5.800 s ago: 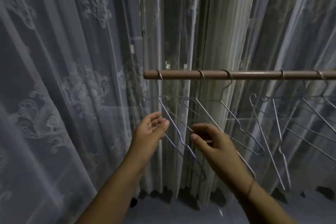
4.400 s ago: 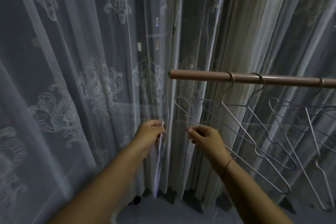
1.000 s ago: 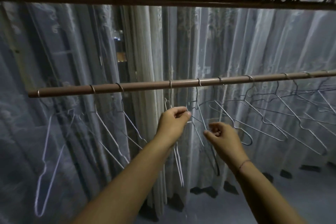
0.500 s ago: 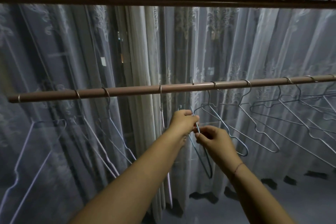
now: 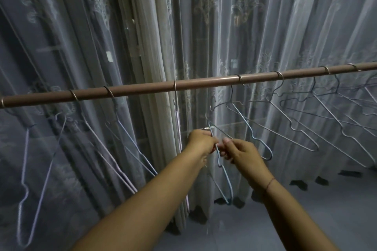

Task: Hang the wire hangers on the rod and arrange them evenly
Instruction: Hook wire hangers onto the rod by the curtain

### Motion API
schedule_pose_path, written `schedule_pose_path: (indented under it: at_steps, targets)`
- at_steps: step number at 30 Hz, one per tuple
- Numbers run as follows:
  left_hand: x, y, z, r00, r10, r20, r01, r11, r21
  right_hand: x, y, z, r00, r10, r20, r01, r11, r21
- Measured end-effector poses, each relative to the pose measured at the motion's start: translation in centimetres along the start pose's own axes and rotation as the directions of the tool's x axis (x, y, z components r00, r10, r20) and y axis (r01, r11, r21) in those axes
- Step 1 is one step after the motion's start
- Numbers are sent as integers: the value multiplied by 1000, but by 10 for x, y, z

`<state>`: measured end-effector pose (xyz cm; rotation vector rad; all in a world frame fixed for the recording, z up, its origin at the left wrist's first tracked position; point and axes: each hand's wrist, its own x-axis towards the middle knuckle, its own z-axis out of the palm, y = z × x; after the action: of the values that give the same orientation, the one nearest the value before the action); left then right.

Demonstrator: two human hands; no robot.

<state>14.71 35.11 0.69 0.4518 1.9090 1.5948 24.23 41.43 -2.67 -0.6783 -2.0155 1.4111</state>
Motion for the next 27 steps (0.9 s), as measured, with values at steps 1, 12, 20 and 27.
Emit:
schedule_pose_path:
  at_steps: [1,12,20,27]
  targets:
    - [-1,-5,-2,1000,-13,23,12,1000,22,0,4,-1,1000,2,-21,-2,1000,-6]
    - [-14,-54,-32,993,-41,113,30,995,94,-2,42,13,999,-44,14,46,926,-375]
    - [-15,-86,-42,994,17,106,-49,951,305,-18,63,12,995,-65,-76,22,884,-467]
    - [-10,-98,-42,992,84,92,-113,917,383,-30,63,-7,999,-31,14,34,790,-612]
